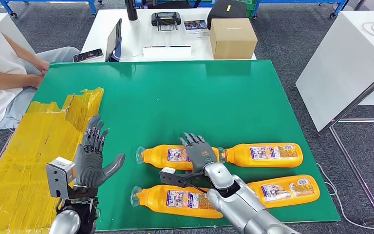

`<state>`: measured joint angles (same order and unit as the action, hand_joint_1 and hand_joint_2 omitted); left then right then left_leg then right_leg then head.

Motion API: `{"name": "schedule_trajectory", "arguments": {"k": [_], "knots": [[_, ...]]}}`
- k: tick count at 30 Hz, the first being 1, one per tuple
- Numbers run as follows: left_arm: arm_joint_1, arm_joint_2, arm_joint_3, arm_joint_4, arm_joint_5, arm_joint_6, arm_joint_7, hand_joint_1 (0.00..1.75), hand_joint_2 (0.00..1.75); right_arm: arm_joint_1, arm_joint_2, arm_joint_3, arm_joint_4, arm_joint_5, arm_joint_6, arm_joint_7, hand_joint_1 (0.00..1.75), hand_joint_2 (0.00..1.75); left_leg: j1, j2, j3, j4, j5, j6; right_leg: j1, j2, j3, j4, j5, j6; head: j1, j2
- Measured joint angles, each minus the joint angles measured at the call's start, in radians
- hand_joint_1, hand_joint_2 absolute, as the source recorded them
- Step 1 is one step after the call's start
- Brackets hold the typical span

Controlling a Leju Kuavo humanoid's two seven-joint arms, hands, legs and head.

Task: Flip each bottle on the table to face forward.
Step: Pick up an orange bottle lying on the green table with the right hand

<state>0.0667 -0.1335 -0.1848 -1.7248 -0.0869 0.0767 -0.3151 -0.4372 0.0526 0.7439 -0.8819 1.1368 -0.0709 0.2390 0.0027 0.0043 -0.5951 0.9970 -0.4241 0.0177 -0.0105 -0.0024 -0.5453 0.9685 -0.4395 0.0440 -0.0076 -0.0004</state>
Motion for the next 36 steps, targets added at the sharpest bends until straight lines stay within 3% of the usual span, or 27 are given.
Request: {"name": "schedule_trajectory", "arguments": {"k": [7, 8, 9, 12, 13, 23, 36], "knots": [[0.002, -0.003, 0.006, 0.0, 0.004, -0.005, 0.004, 0.0, 1.75, 0.0, 0.002, 0.0, 0.0, 0.022, -0.001, 0.017, 0.01, 1.75, 0.0, 0.0, 0.0, 0.0, 0.0, 0.0, 0.0, 0.0, 0.0, 0.0, 0.0, 0.0, 0.0, 0.0], [0.003, -0.004, 0.009, 0.0, 0.004, -0.006, 0.005, 0.0, 1.75, 0.0, 0.003, 0.0, 0.0, 0.029, -0.002, 0.024, 0.09, 1.75, 0.0, 0.0, 0.0, 0.0, 0.0, 0.0, 0.0, 0.0, 0.0, 0.0, 0.0, 0.0, 0.0, 0.0], [0.004, -0.006, 0.011, 0.0, 0.004, -0.006, 0.006, 0.0, 1.75, 0.0, 0.003, 0.0, 0.0, 0.036, -0.002, 0.031, 0.33, 1.75, 0.0, 0.0, 0.001, 0.0, 0.0, 0.0, 0.0, 0.0, 0.0, 0.0, 0.0, 0.0, 0.0, 0.0], [0.008, -0.008, 0.016, 0.0, 0.004, -0.006, 0.006, 0.0, 1.75, 0.001, 0.003, 0.0, 0.0, 0.049, -0.003, 0.043, 1.34, 1.75, 0.0, 0.0, 0.001, 0.0, 0.0, 0.0, 0.0, 0.0, 0.0, 0.0, 0.0, 0.0, 0.0, 0.0], [0.01, -0.008, 0.017, 0.0, 0.005, -0.006, 0.006, 0.0, 1.75, 0.001, 0.003, 0.0, 0.001, 0.051, -0.002, 0.044, 1.49, 1.75, 0.0, 0.0, 0.001, 0.0, 0.0, 0.0, 0.0, 0.0, 0.0, 0.0, 0.0, 0.0, 0.0, 0.0], [0.008, -0.014, 0.031, 0.005, 0.038, -0.027, 0.007, 0.0, 1.75, -0.01, 0.0, 0.0, 0.02, 0.069, 0.036, 0.03, 1.53, 1.75, 0.0, 0.0, 0.001, 0.0, 0.0, 0.0, 0.0, 0.0, 0.0, 0.0, 0.0, 0.0, 0.0, 0.0], [0.001, -0.016, 0.043, 0.022, 0.042, -0.032, 0.007, 0.0, 1.75, -0.029, 0.001, 0.0, 0.048, 0.043, 0.039, 0.001, 1.75, 1.75, 0.0, 0.0, 0.001, 0.0, 0.0, 0.0, 0.0, 0.0, 0.001, 0.0, 0.0, 0.0, 0.0, 0.0]]}}
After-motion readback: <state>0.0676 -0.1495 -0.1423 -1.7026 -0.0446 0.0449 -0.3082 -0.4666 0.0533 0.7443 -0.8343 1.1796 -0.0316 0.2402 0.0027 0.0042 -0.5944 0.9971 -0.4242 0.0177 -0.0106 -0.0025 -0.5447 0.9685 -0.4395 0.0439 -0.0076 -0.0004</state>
